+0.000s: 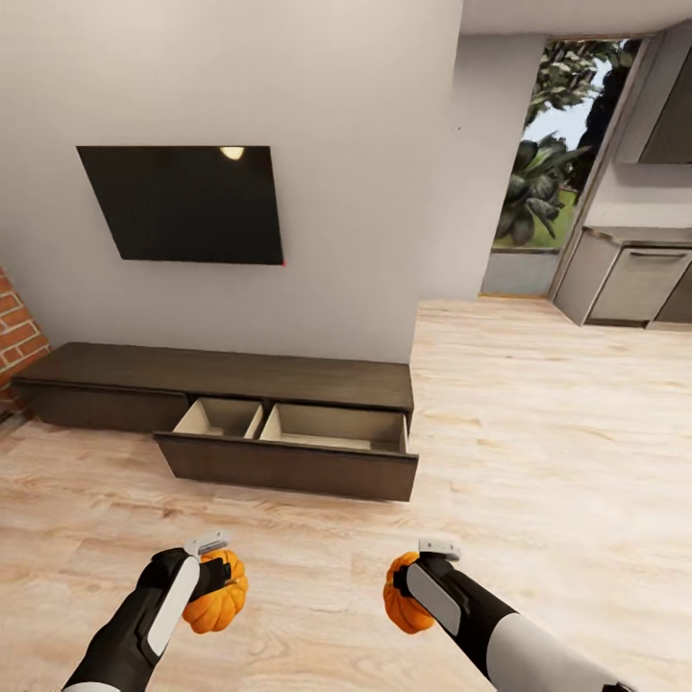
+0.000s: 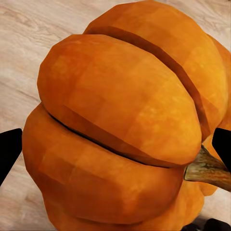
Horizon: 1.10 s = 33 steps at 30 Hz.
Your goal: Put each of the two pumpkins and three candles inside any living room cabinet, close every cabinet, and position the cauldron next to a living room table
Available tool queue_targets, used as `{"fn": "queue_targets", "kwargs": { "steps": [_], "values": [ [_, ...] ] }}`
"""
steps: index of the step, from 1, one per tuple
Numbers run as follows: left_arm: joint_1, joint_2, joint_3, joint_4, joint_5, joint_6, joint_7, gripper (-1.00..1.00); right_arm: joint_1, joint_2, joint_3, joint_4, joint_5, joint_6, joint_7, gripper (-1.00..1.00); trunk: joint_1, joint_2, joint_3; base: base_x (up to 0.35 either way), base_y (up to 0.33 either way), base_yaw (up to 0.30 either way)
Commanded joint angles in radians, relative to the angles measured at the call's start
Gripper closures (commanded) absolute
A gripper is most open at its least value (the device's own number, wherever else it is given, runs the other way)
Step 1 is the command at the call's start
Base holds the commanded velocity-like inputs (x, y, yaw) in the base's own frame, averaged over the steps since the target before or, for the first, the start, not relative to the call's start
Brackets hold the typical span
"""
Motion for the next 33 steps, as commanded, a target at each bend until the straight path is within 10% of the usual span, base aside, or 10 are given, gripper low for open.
{"fn": "queue_targets", "kwargs": {
  "steps": [1,33],
  "values": [
    [-0.001,0.001,0.0,-0.001,0.013,0.002,0.008,1.0,-0.002,0.0,0.007,-0.001,-0.004,0.002,-0.006,1.0,0.0,-0.001,-0.002,0.072,0.02,0.1],
    [-0.001,0.007,-0.001,0.002,0.013,0.002,0.002,1.0,-0.002,-0.001,0.009,-0.002,0.005,-0.01,-0.002,1.0,0.0,-0.001,-0.007,0.241,0.13,-0.061]
  ]
}}
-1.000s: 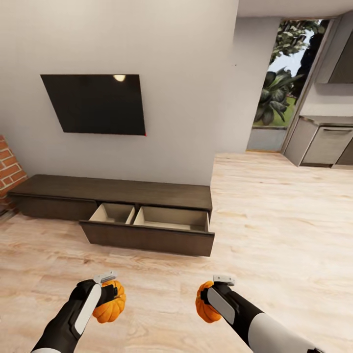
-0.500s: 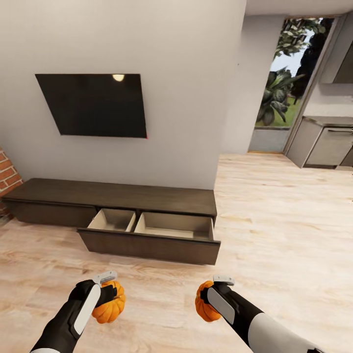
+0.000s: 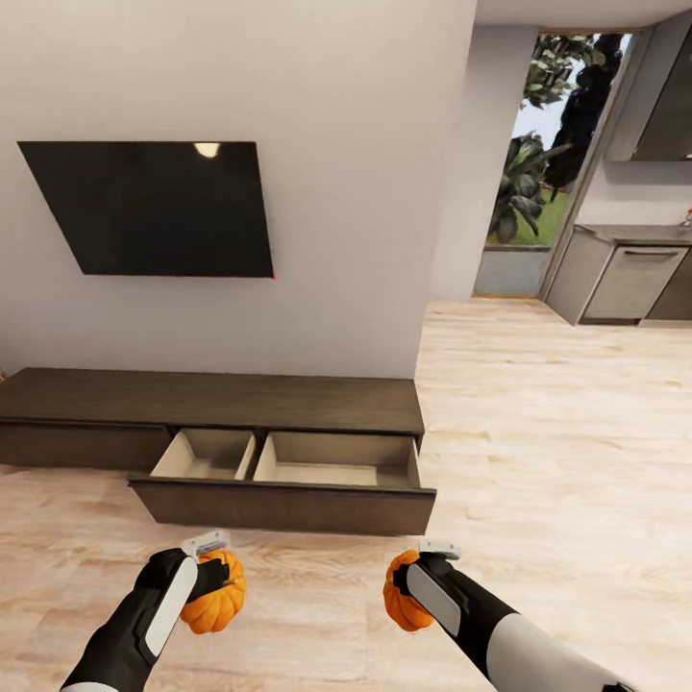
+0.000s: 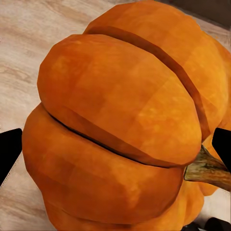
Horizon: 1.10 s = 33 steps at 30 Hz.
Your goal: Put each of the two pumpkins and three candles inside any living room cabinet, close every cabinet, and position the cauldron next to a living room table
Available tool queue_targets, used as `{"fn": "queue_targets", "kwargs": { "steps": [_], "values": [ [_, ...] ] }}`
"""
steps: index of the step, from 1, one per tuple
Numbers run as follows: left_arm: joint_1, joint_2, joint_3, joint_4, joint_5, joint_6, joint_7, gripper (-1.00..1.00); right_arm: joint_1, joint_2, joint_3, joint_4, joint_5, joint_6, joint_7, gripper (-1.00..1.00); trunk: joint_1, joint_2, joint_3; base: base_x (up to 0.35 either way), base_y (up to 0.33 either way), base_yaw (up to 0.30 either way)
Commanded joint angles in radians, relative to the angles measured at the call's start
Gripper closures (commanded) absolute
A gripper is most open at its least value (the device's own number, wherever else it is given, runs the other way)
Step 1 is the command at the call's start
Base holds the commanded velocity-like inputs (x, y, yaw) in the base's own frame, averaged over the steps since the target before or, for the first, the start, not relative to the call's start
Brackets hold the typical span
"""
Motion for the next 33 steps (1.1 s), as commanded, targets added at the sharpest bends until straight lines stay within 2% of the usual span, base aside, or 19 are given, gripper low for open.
{"fn": "queue_targets", "kwargs": {
  "steps": [1,18,28,33],
  "values": [
    [-0.001,0.0,0.0,-0.001,0.01,0.003,0.008,1.0,-0.002,0.0,0.006,-0.001,-0.005,0.003,-0.007,1.0,0.001,-0.001,-0.001,0.273,0.17,-0.002],
    [-0.001,-0.003,0.0,-0.001,0.008,0.003,0.009,1.0,-0.002,0.001,0.005,-0.001,-0.012,0.003,-0.007,1.0,0.001,-0.001,-0.001,0.286,0.159,0.0],
    [-0.001,-0.005,-0.002,-0.001,0.007,0.003,0.01,1.0,-0.002,0.0,0.004,-0.001,-0.013,0.002,-0.007,1.0,0.001,-0.001,-0.001,0.319,0.056,-0.001],
    [-0.001,-0.007,-0.003,-0.001,0.007,0.001,0.011,1.0,-0.002,0.0,0.003,-0.001,-0.013,0.002,0.044,1.0,0.001,-0.001,0.001,0.323,-0.007,-0.163]
  ]
}}
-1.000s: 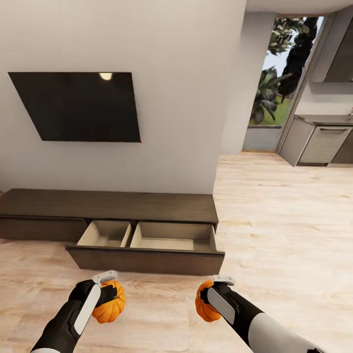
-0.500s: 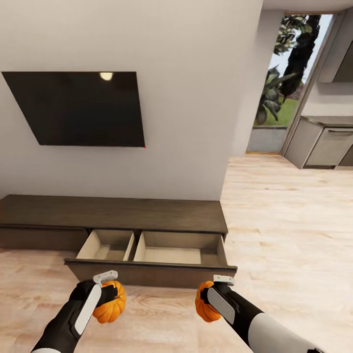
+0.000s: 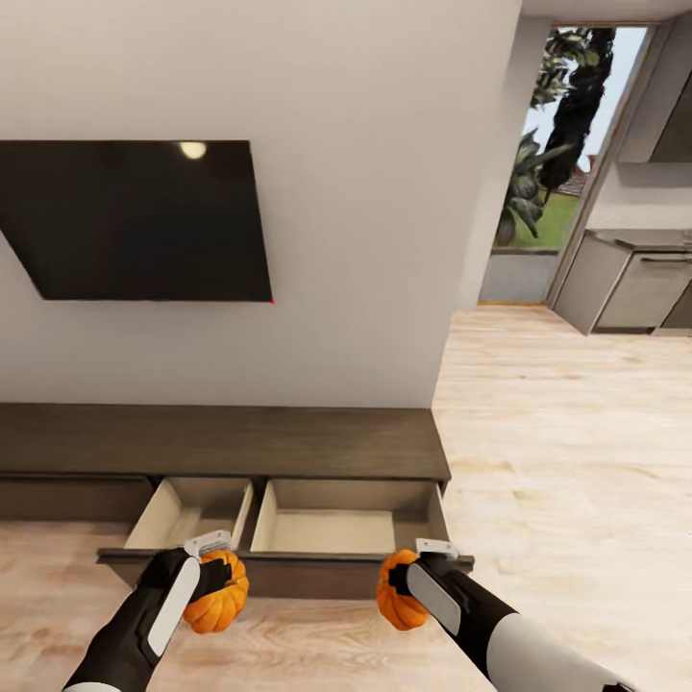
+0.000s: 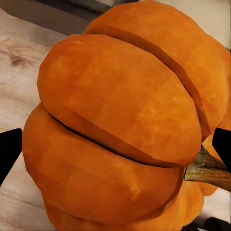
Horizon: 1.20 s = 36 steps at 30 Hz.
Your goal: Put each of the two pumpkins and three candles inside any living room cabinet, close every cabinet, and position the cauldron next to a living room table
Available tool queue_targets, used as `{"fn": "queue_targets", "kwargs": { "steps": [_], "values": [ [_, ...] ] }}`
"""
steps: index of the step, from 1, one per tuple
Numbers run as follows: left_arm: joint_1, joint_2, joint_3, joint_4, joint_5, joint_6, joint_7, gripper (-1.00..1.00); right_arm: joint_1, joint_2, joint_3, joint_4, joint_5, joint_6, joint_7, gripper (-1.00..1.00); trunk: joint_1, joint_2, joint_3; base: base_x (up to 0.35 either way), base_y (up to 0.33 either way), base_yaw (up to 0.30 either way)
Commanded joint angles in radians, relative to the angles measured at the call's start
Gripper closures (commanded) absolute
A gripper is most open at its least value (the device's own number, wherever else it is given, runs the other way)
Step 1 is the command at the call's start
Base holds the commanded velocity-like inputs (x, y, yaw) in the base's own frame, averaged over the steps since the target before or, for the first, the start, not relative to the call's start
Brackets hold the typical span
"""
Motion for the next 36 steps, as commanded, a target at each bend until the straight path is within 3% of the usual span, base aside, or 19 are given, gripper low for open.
{"fn": "queue_targets", "kwargs": {
  "steps": [1,8,23,26,27,28,29,31,33,36],
  "values": [
    [0.0,0.0,0.0,-0.002,0.011,0.003,0.009,1.0,-0.002,-0.001,0.006,-0.001,-0.001,0.004,0.007,1.0,0.001,-0.001,-0.001,0.319,-0.065,-0.229],
    [0.0,0.0,-0.001,-0.001,0.011,0.003,0.009,1.0,-0.002,0.001,0.006,-0.001,0.0,0.004,0.034,1.0,0.001,-0.001,0.003,0.223,-0.065,-0.185],
    [0.0,-0.002,-0.001,0.005,0.011,-0.001,0.012,1.0,-0.002,0.001,0.008,-0.002,0.0,0.004,0.036,1.0,0.001,-0.001,0.004,0.12,-0.055,-0.008],
    [0.0,-0.006,-0.023,0.009,0.014,-0.01,0.008,1.0,-0.002,0.002,0.01,-0.003,-0.001,0.0,0.037,1.0,0.001,-0.001,0.004,0.003,0.0,0.0],
    [0.0,-0.011,-0.033,0.01,0.015,-0.014,0.007,1.0,-0.002,0.004,0.01,-0.005,-0.001,-0.005,0.037,1.0,0.001,-0.001,0.004,0.0,0.0,0.0],
    [0.0,-0.032,-0.052,0.011,0.015,-0.027,0.006,1.0,-0.002,0.005,0.011,-0.008,-0.001,-0.011,0.037,1.0,0.001,-0.001,0.004,0.0,0.0,0.0],
    [-0.001,-0.064,-0.076,0.017,0.012,-0.045,0.006,1.0,-0.002,0.015,0.012,-0.015,-0.001,-0.014,0.038,1.0,0.001,-0.001,0.004,0.0,0.0,0.0],
    [-0.012,-0.098,-0.098,0.035,0.009,-0.074,0.009,1.0,-0.004,0.047,0.012,-0.039,-0.001,-0.015,0.038,1.0,0.001,-0.001,0.004,0.0,0.0,0.0],
    [-0.059,-0.114,-0.11,0.055,0.013,-0.093,0.017,1.0,-0.028,0.084,0.011,-0.061,-0.002,-0.01,0.036,1.0,0.001,-0.001,0.004,0.0,0.0,0.0],
    [-0.1,-0.115,-0.114,0.116,0.013,-0.104,0.019,1.0,-0.049,0.099,0.011,-0.07,0.0,-0.009,0.038,1.0,0.001,-0.001,0.004,0.0,0.0,0.0]
  ]
}}
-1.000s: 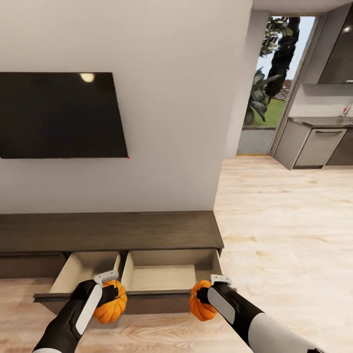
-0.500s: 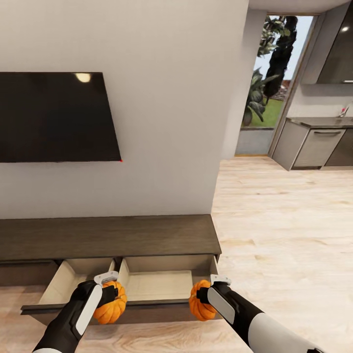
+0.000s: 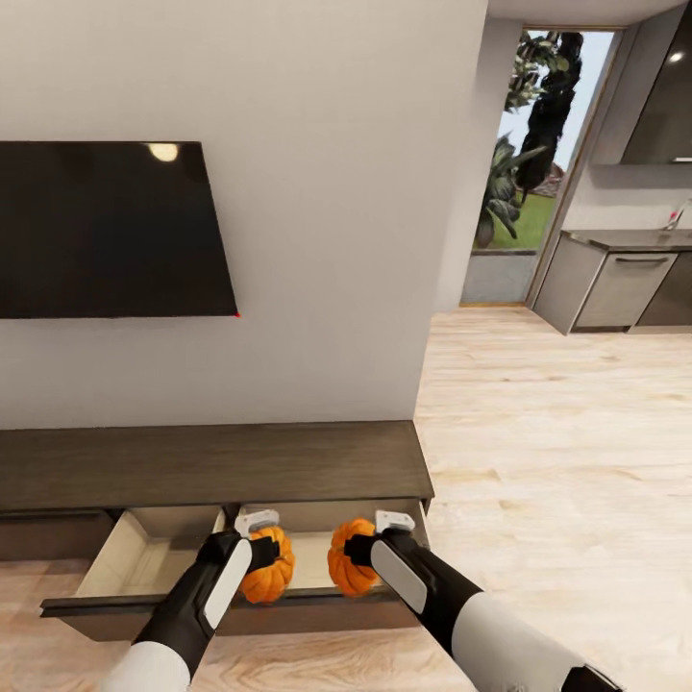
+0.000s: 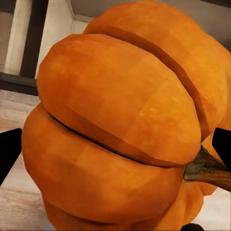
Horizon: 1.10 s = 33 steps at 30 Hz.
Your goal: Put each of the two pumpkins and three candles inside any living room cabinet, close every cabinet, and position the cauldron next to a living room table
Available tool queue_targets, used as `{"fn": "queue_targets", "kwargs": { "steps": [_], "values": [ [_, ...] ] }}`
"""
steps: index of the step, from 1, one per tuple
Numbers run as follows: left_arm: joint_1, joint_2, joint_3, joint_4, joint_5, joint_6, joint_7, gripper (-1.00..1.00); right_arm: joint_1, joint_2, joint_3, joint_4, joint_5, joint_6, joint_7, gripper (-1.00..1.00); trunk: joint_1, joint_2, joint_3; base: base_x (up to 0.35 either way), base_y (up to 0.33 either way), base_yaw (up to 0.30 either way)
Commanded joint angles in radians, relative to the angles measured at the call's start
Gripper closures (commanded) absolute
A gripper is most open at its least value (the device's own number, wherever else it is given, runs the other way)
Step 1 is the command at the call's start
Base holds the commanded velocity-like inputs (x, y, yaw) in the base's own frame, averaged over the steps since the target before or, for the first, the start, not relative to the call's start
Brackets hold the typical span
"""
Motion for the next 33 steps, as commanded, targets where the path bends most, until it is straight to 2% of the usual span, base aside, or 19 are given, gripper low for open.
{"fn": "queue_targets", "kwargs": {
  "steps": [1,3,7,15,33],
  "values": [
    [-0.02,0.0,-0.002,0.013,0.012,0.002,0.01,1.0,-0.014,0.001,0.005,-0.003,0.0,0.009,-0.009,1.0,0.0,-0.001,-0.002,0.0,0.0,0.0],
    [-0.048,-0.001,-0.002,0.032,0.012,0.001,0.011,1.0,-0.04,0.003,0.005,-0.003,0.0,0.013,-0.013,1.0,0.0,-0.001,-0.002,0.0,0.0,0.0],
    [-0.066,0.0,-0.001,0.052,0.013,0.0,0.012,1.0,-0.059,0.004,0.004,0.0,0.0,0.013,-0.015,1.0,0.0,-0.001,-0.002,0.0,0.0,0.0],
    [-0.068,0.002,0.0,0.047,0.015,-0.001,0.008,1.0,-0.063,0.003,0.004,0.003,0.003,0.013,-0.014,1.0,0.0,-0.001,-0.002,0.001,0.0,0.0],
    [-0.067,0.001,-0.004,0.05,0.01,-0.001,0.006,1.0,-0.063,0.003,0.003,0.006,-0.001,0.023,-0.018,1.0,0.0,-0.001,-0.002,0.134,-0.054,0.0]
  ]
}}
